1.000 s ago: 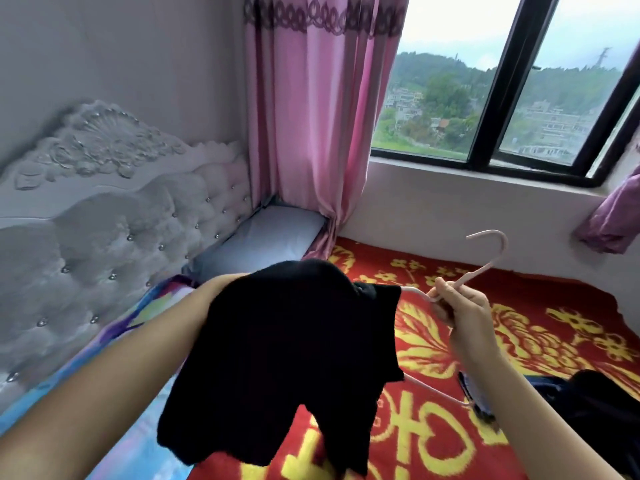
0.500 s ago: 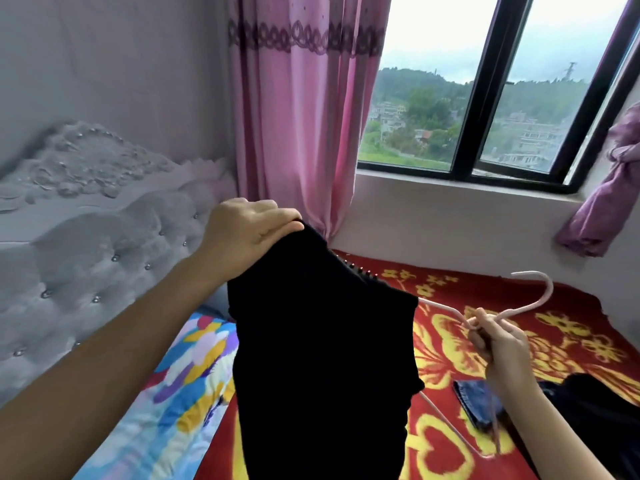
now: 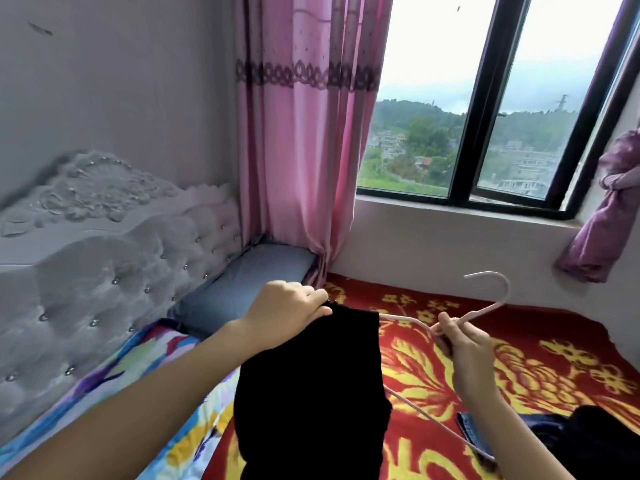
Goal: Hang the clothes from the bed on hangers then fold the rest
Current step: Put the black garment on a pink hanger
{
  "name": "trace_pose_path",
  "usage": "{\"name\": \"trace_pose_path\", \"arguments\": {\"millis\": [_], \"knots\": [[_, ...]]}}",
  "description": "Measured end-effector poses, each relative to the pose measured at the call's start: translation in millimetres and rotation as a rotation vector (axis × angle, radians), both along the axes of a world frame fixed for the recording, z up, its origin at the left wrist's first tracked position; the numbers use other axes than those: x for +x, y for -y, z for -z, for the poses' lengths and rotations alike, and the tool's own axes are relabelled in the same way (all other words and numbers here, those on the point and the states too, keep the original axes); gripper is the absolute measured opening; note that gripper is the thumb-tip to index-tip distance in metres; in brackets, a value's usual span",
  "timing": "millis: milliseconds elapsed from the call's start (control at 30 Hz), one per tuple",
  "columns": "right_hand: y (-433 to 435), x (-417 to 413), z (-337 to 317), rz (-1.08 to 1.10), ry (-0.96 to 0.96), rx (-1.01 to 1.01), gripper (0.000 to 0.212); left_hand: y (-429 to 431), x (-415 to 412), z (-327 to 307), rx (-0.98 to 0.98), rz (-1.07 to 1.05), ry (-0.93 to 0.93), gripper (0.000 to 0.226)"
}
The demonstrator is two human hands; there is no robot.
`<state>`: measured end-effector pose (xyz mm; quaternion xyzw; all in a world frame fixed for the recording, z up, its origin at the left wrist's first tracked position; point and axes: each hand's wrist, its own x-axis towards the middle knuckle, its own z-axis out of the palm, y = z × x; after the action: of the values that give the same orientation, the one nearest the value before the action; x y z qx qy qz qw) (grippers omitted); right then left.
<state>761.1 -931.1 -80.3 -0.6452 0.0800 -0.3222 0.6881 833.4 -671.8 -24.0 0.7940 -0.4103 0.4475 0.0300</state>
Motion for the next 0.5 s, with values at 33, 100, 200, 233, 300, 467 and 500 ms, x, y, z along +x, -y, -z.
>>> {"name": "trace_pose_path", "arguments": {"millis": [33, 100, 200, 233, 300, 467, 500], "knots": [[-2.4, 0.3, -6.1, -0.006, -0.004, -0.023, 0.037, 1.0, -1.6, 1.5, -0.018, 0.026, 0.004, 0.039], [-12.7, 0.4, -21.3, -0.014, -0.003, -0.094, 0.039, 5.2, -6.3, 2.4, -0.045, 0.082, -0.007, 0.038], [-40.9, -0.2, -33.0, -0.006, -0.058, -0.253, 0.037, 13.1, -12.5, -0.5, -0.068, 0.138, -0.044, 0.038], [-52.7, -3.2, -30.9, -0.001, -0.077, -0.288, 0.038, 16.2, -16.0, -0.6, -0.078, 0.148, -0.051, 0.039], [-76.6, -9.6, -28.7, -0.030, -0.082, -0.343, 0.043, 24.0, -23.5, -1.1, -0.081, 0.148, -0.049, 0.039], [-105.8, -0.9, -44.1, -0.177, -0.074, -0.406, 0.069, 22.9, -29.3, 0.7, -0.128, 0.155, -0.062, 0.040], [-104.9, 2.1, -47.3, -0.231, -0.063, -0.362, 0.067, 17.6, -27.8, 1.2, -0.122, 0.139, -0.053, 0.042]]}}
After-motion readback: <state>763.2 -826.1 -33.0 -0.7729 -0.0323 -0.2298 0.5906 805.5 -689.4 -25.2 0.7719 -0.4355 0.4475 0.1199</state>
